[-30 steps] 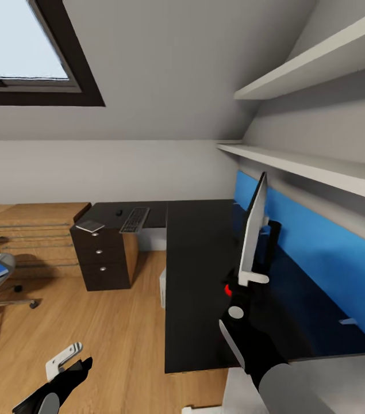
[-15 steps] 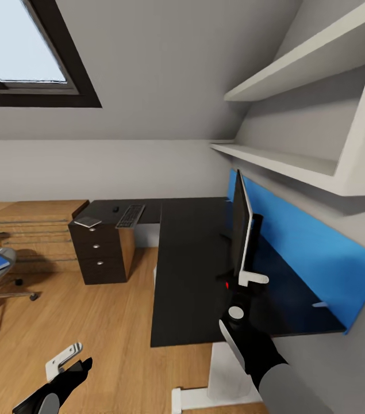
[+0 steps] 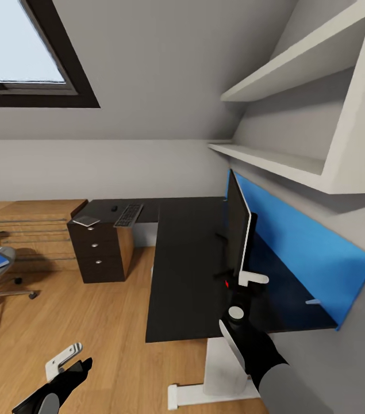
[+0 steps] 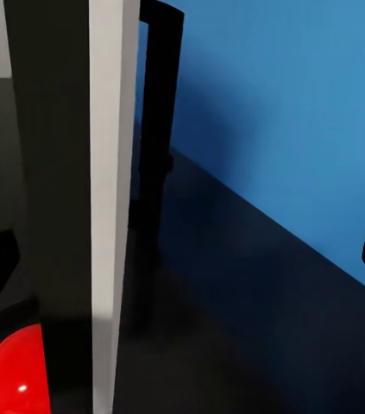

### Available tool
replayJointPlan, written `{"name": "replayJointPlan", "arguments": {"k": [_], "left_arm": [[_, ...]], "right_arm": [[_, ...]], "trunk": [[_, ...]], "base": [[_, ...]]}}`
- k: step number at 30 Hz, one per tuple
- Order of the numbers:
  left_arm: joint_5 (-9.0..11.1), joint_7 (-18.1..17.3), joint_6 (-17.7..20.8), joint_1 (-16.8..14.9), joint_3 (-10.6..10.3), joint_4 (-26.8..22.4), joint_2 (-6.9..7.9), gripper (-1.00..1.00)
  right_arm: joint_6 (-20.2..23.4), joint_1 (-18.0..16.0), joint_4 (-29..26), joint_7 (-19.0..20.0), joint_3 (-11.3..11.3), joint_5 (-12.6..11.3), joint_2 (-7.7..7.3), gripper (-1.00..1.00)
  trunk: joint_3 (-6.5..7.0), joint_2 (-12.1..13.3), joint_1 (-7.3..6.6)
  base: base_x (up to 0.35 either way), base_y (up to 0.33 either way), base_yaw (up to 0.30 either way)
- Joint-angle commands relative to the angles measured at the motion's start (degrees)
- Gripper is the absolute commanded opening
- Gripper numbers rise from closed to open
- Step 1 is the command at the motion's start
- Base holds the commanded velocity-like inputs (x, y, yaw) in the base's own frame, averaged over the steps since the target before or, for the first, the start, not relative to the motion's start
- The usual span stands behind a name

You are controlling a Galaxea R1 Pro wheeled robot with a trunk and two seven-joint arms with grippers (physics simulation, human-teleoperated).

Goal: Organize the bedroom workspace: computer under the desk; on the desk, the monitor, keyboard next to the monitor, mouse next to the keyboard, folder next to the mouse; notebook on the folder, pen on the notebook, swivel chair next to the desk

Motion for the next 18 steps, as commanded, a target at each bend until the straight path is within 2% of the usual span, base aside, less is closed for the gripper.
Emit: {"name": "replayJointPlan", "arguments": {"k": [1, 8, 18], "left_arm": [[0.6, 0.4, 0.2, 0.0, 0.1, -0.1, -0.04, 1.0], [0.6, 0.4, 0.2, 0.0, 0.1, -0.1, -0.04, 1.0], [0.6, 0.4, 0.2, 0.0, 0.1, -0.1, -0.04, 1.0]], "right_arm": [[-0.2, -0.1, 0.1, -0.3, 0.1, 0.0, -0.01, 1.0], [-0.2, -0.1, 0.1, -0.3, 0.1, 0.0, -0.01, 1.0], [-0.2, -0.1, 0.1, -0.3, 0.1, 0.1, -0.01, 1.0]], "trunk": [[-0.07, 0.0, 0.0], [-0.07, 0.0, 0.0], [-0.07, 0.0, 0.0]], "base": [[0.0, -0.02, 0.0], [0.0, -0.088, 0.0], [0.0, -0.254, 0.0]]}}
